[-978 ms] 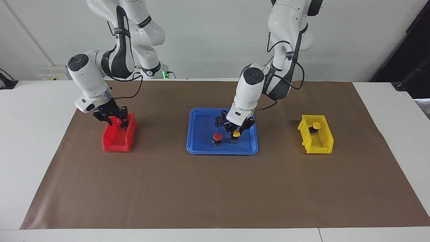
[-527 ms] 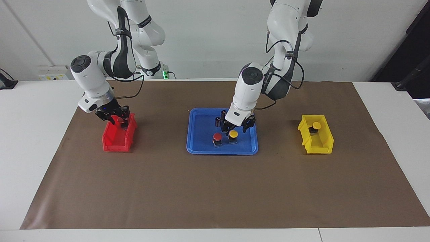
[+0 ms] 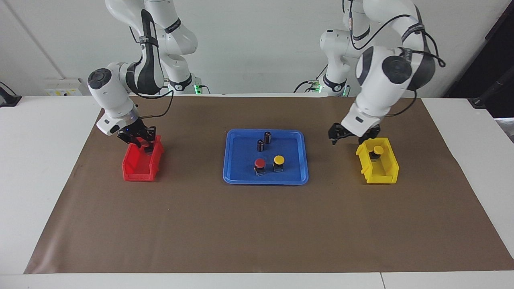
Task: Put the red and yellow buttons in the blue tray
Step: 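Return the left gripper to the yellow holder while the right gripper lifts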
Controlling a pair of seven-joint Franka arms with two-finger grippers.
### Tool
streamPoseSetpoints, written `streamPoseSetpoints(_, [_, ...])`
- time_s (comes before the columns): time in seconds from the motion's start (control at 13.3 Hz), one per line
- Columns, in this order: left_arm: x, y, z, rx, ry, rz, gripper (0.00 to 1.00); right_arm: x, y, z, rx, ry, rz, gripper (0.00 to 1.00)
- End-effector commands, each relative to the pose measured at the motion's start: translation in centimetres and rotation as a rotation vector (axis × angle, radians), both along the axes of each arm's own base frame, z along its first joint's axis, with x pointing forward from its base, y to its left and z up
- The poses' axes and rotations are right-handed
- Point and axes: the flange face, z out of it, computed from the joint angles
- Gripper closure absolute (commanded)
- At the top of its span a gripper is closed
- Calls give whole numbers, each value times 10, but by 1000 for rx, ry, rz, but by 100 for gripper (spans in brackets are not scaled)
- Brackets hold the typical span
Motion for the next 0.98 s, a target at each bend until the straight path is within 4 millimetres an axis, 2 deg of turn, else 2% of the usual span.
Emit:
streamPoseSetpoints(0.0, [-18,47,-14,26,-28,-33,0,-3,0,6,14,-26,20,76])
streamPoseSetpoints(0.08, [-25,61,-26,19,-55,-44,3,8,0,17,12,-35,24,76])
streamPoseSetpoints(0.23, [-39,85,-50,10,-124,-20,22,41,13,51,19,13,53,76])
streamPoseSetpoints(0.3, [-39,87,-53,10,-129,-15,28,59,26,71,22,38,75,76])
streamPoseSetpoints(0.45, [-40,95,-58,9,-124,-16,30,93,58,113,15,62,39,76])
streamPoseSetpoints(0.6, [-41,99,-69,10,-136,-26,30,114,129,143,4,42,-11,76])
streamPoseSetpoints(0.75, [-41,100,-78,9,-151,-26,30,118,203,147,11,-15,-105,77])
streamPoseSetpoints(0.83, [-43,100,-83,8,-144,-23,30,116,229,145,25,-48,-131,77])
streamPoseSetpoints(0.9, [-44,100,-87,8,-142,-23,30,114,253,132,34,-68,-151,77])
